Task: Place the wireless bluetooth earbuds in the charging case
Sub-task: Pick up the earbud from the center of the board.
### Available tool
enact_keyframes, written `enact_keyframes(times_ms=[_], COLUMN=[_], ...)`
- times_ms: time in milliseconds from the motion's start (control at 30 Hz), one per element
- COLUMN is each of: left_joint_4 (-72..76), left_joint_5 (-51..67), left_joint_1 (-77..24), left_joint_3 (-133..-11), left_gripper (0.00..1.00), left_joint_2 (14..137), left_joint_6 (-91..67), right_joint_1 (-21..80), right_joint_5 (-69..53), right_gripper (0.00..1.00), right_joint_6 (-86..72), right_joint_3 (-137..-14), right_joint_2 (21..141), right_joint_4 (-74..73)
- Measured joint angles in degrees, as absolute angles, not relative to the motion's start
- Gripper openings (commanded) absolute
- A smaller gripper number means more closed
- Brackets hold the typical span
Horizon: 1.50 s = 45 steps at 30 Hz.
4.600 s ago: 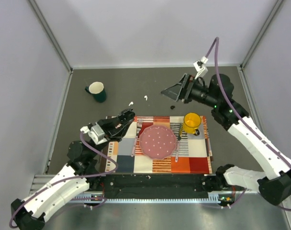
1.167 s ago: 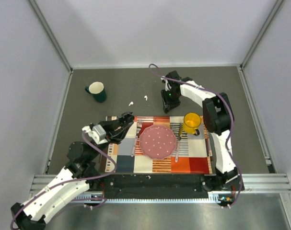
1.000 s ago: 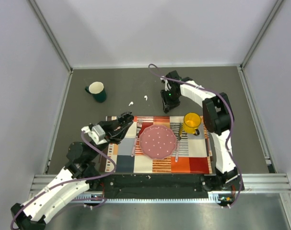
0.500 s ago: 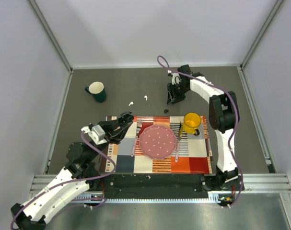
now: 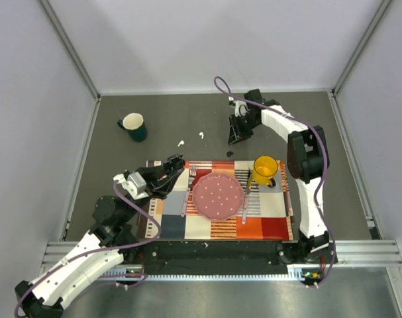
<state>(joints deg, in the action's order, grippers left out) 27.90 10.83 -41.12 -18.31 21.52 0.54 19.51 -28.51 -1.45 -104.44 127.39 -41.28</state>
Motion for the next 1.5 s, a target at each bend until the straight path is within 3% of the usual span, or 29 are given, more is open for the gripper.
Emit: enact_keyframes(times_ms=[1500], left_joint_4=[26.81], left_joint_5=[10.37], left_joint_1=[-41.12], left_joint_3=[-18.31], left_gripper=[0.0], left_joint_2=[20.38], left_joint_6=[0.36], right_joint_1=[20.99], right_joint_5=[-26.55], right_gripper=[0.29], right_joint_6=[1.98], right_joint_3=[-100.86], right_joint_2=[128.62], right_joint_4=[-40.12])
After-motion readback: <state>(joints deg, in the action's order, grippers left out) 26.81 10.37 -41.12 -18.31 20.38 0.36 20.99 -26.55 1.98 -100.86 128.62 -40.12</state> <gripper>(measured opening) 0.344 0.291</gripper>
